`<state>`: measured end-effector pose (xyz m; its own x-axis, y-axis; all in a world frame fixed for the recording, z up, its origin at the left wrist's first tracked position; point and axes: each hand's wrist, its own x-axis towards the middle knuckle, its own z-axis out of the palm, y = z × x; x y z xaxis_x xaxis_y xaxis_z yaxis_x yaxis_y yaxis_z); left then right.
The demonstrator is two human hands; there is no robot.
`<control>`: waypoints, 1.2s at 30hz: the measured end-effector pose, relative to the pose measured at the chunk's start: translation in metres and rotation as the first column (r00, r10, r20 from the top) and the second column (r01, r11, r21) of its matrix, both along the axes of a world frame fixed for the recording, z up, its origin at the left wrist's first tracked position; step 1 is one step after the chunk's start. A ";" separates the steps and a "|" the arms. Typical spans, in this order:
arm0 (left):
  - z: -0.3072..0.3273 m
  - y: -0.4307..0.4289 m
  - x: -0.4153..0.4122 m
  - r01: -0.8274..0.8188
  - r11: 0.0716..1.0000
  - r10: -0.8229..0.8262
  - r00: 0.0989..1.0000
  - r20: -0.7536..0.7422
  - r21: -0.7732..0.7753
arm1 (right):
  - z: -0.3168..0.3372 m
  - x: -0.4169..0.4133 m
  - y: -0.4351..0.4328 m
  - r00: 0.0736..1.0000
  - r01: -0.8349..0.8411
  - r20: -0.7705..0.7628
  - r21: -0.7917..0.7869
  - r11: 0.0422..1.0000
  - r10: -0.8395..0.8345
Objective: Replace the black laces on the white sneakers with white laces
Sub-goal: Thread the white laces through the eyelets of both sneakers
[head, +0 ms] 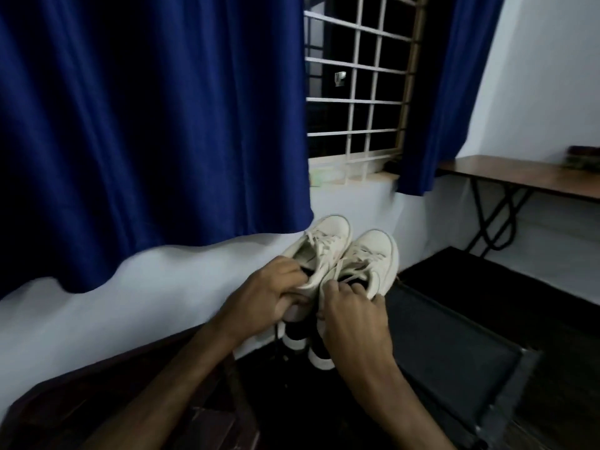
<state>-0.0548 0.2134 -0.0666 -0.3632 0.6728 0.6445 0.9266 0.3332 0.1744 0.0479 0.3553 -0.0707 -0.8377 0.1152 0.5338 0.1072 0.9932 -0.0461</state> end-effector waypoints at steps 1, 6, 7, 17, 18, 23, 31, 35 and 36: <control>0.002 0.019 -0.007 0.044 0.999 -0.044 0.999 -0.004 0.007 | 0.004 0.000 0.015 0.999 0.034 0.019 -0.006 0.999 -0.034; -0.015 0.107 -0.031 0.142 0.989 -0.140 0.989 0.039 -0.040 | -0.006 -0.004 0.080 0.977 0.146 0.164 -0.070 0.987 -0.133; -0.022 0.122 -0.037 0.156 0.986 -0.154 0.987 0.045 -0.050 | -0.011 -0.006 0.090 0.970 0.173 0.187 -0.088 0.981 -0.154; -0.078 0.201 -0.043 0.278 0.951 -0.242 0.941 0.236 -0.136 | -0.067 0.000 0.154 0.928 0.302 0.303 -0.274 0.913 -0.216; -0.077 0.202 -0.046 0.273 0.952 -0.233 0.938 0.256 -0.136 | -0.069 -0.003 0.154 0.927 0.302 0.307 -0.266 0.915 -0.217; -0.072 0.205 -0.048 0.216 0.938 -0.135 0.949 0.285 -0.272 | -0.075 -0.011 0.150 0.899 0.344 0.346 -0.183 0.921 -0.267; -0.078 0.203 -0.021 -0.118 0.937 0.130 0.991 0.017 -0.330 | -0.067 -0.011 0.144 0.874 0.360 0.403 -0.165 0.918 -0.271; -0.077 0.201 -0.012 -0.073 0.950 0.125 0.980 0.156 -0.303 | -0.061 -0.007 0.146 0.889 0.344 0.389 -0.225 0.911 -0.240; -0.077 0.199 -0.012 -0.062 0.953 0.117 0.978 0.173 -0.295 | -0.061 -0.005 0.147 0.898 0.338 0.370 -0.233 0.912 -0.238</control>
<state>-0.0668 0.4127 -0.1436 -0.5258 0.7779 0.3440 0.8505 0.4748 0.2262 0.0424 0.5026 -0.1321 -0.8637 0.4834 0.1427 0.4452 0.8645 -0.2335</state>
